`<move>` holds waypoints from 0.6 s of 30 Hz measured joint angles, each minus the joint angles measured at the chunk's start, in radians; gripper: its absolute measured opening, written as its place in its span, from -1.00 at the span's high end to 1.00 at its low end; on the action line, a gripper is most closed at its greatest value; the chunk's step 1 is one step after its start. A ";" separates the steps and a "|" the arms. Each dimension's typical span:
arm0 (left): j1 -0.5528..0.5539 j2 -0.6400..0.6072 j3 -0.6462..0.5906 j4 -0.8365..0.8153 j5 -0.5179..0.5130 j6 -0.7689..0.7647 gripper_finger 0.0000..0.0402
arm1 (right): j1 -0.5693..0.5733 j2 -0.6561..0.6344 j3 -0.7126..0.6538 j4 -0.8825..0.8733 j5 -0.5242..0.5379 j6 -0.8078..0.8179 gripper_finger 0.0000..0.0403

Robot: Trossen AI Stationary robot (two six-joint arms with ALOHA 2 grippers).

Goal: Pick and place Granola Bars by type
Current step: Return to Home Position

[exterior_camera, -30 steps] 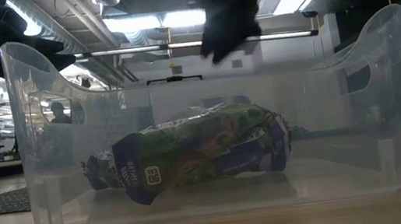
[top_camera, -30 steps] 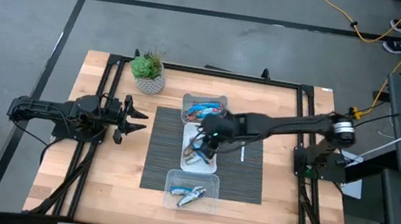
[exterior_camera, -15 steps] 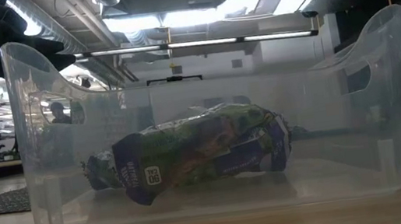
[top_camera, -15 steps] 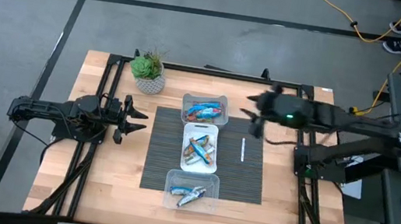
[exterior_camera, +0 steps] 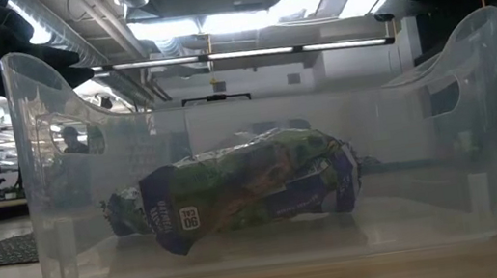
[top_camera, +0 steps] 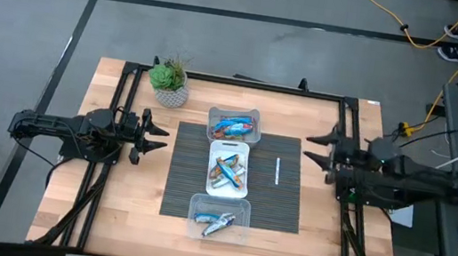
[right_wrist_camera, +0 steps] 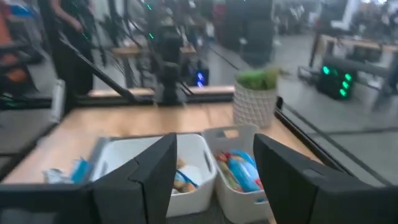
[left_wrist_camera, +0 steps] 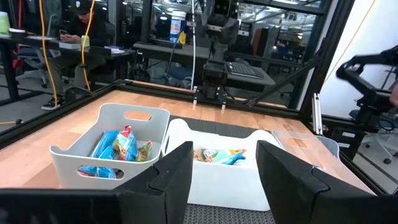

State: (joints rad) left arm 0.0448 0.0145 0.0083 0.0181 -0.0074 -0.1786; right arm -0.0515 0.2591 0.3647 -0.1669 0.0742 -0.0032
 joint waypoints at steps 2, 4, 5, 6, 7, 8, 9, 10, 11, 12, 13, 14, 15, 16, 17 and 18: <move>0.000 0.000 0.000 0.000 0.000 0.000 0.16 | 0.000 -0.095 -0.058 0.009 -0.036 0.013 -0.06; 0.000 0.000 0.000 0.000 0.000 0.000 0.16 | 0.000 -0.186 -0.104 0.010 -0.081 0.022 -0.06; 0.000 0.000 0.000 0.000 0.000 0.000 0.16 | 0.000 -0.228 -0.123 0.015 -0.106 0.023 -0.06; 0.000 0.000 0.000 0.000 0.000 0.000 0.16 | 0.000 -0.258 -0.142 0.028 -0.125 0.024 -0.06; 0.000 0.000 0.000 0.000 0.000 0.001 0.16 | 0.000 -0.257 -0.155 0.064 -0.139 0.026 -0.06; 0.000 0.000 0.000 0.000 0.000 0.000 0.16 | 0.000 -0.255 -0.160 0.083 -0.157 0.034 -0.06; 0.000 0.000 0.000 0.002 0.000 0.000 0.16 | 0.002 -0.249 -0.165 0.099 -0.180 0.045 -0.06; 0.000 0.000 0.000 0.002 0.000 0.000 0.16 | 0.003 -0.234 -0.170 0.148 -0.198 0.039 -0.06; 0.000 0.000 0.000 0.001 0.000 0.000 0.16 | 0.003 -0.226 -0.177 0.188 -0.210 0.027 -0.06; 0.000 -0.001 0.000 0.001 0.000 0.000 0.16 | 0.004 -0.231 -0.193 0.190 -0.215 0.024 -0.06; 0.000 0.000 0.000 0.004 0.001 0.000 0.16 | 0.003 -0.229 -0.207 0.189 -0.214 0.017 -0.06; 0.000 0.003 0.000 0.005 0.000 0.000 0.16 | 0.003 -0.229 -0.220 0.202 -0.205 0.002 -0.06; 0.000 0.004 0.000 0.001 0.000 0.000 0.16 | 0.003 -0.232 -0.238 0.219 -0.200 -0.004 -0.06; 0.000 0.003 0.000 0.003 0.001 0.000 0.16 | 0.003 -0.238 -0.259 0.246 -0.190 -0.006 -0.06; 0.000 0.003 0.000 0.003 0.002 0.000 0.16 | 0.003 -0.241 -0.280 0.282 -0.179 -0.004 -0.06; 0.000 0.003 0.000 0.004 0.002 0.000 0.16 | 0.003 -0.245 -0.306 0.309 -0.175 0.001 -0.06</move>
State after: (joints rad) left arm 0.0448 0.0177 0.0084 0.0216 -0.0059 -0.1786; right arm -0.0486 0.0141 0.0591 0.1420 -0.1005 -0.0025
